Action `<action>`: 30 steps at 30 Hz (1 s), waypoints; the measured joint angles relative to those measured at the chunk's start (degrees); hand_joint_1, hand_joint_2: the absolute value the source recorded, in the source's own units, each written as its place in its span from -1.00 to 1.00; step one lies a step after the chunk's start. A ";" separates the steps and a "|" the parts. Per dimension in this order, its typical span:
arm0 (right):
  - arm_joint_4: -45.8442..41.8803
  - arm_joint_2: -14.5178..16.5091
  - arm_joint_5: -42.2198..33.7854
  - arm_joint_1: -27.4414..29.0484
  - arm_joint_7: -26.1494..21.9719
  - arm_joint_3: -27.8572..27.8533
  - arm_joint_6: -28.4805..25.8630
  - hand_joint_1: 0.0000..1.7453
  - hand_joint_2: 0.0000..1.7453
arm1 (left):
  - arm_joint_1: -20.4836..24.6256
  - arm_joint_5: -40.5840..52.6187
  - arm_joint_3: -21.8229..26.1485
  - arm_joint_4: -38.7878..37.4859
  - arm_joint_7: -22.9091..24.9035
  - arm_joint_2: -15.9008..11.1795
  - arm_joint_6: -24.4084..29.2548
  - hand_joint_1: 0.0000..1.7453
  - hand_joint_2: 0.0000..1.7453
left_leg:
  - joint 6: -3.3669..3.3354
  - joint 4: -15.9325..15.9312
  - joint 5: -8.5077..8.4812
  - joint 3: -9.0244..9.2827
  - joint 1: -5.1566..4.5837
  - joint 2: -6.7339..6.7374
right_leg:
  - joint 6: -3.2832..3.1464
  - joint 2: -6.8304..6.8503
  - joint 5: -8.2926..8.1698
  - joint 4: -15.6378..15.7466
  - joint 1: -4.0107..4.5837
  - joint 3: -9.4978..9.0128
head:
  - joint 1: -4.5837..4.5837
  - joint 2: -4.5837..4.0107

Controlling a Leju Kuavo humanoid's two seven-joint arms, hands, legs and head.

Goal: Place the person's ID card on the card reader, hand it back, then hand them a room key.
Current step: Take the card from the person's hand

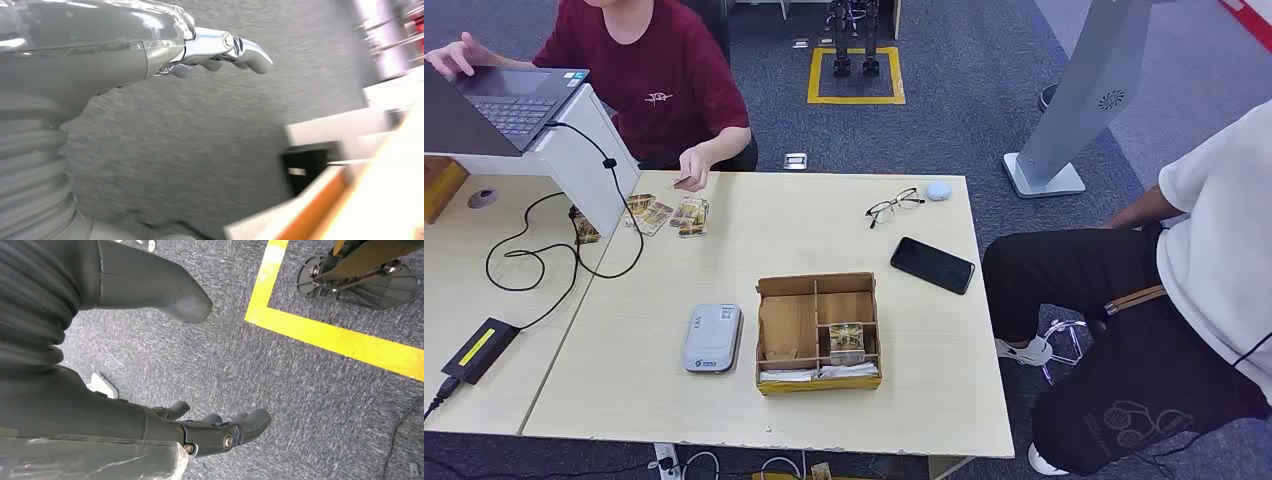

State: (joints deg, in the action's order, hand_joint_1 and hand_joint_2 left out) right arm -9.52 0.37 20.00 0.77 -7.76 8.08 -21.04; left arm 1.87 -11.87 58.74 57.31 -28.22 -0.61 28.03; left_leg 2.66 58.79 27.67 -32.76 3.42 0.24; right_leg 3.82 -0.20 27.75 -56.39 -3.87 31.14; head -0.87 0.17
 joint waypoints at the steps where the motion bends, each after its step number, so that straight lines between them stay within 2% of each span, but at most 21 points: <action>1: 0.00 0.00 0.00 0.00 0.00 0.00 -0.02 -1.00 1.00 | -0.01 -0.34 -0.09 0.95 -0.02 0.10 -0.06 -1.00 1.00 | 0.00 0.00 0.00 0.00 0.00 0.00 | 0.00 0.00 0.00 0.00 0.00 0.01 | 0.00 0.00; 6: 0.02 0.01 -0.02 -0.04 -0.02 0.01 -0.43 -1.00 1.00 | -0.13 -3.12 -2.50 9.23 -1.18 1.02 -1.06 -1.00 1.00 | -0.02 0.00 -0.03 0.00 0.00 -0.01 | 0.01 0.01 -0.01 0.00 0.00 0.06 | 0.00 0.00; 12: 0.10 0.02 -0.02 -0.05 -0.24 0.01 -0.86 -1.00 1.00 | -1.16 -2.45 -10.58 19.24 -3.76 1.75 -3.62 -1.00 1.00 | 0.01 0.00 -0.05 0.00 0.00 0.00 | 0.03 -0.01 -0.07 0.00 0.00 0.00 | 0.00 0.00; 18: 0.10 0.02 0.14 -0.08 -0.73 0.07 -0.83 -1.00 1.00 | -3.11 4.63 -18.62 25.95 -5.76 1.18 -4.96 -1.00 1.00 | 0.03 0.00 -0.07 -0.01 0.00 -0.01 | 0.03 -0.02 -0.08 0.00 0.00 0.01 | 0.00 0.00; 21: 0.10 0.02 0.24 -0.11 -0.81 0.16 -0.82 -1.00 1.00 | -3.63 6.82 -21.04 27.67 -6.16 0.88 -5.26 -1.00 1.00 | 0.03 0.00 -0.07 -0.01 0.00 -0.01 | 0.03 -0.02 -0.08 0.00 -0.01 0.01 | -0.02 0.00; 26: 0.10 0.02 0.35 -0.16 -1.16 0.41 -0.64 -1.00 1.00 | -4.86 13.94 -27.50 31.17 -6.63 -0.67 -5.51 -1.00 1.00 | 0.03 0.01 -0.07 -0.02 0.00 -0.02 | 0.03 0.00 -0.08 0.00 0.00 0.02 | 0.00 0.00; 30: 0.10 0.02 1.07 -0.41 -1.35 0.64 -0.27 -1.00 1.00 | -5.08 23.39 -34.20 32.96 -6.63 -2.85 -4.46 -1.00 1.00 | 0.02 0.01 -0.09 -0.01 0.00 -0.01 | 0.02 -0.02 -0.10 0.00 0.00 0.03 | 0.00 0.00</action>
State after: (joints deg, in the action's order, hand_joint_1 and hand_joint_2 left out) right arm -9.42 0.39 21.06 0.36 -9.11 8.72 -21.30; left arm -3.21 11.53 24.54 90.28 -34.85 -3.47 23.57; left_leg 2.68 58.80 27.57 -32.77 3.42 0.23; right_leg 3.84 -0.22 27.65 -56.39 -3.87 31.17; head -0.88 0.17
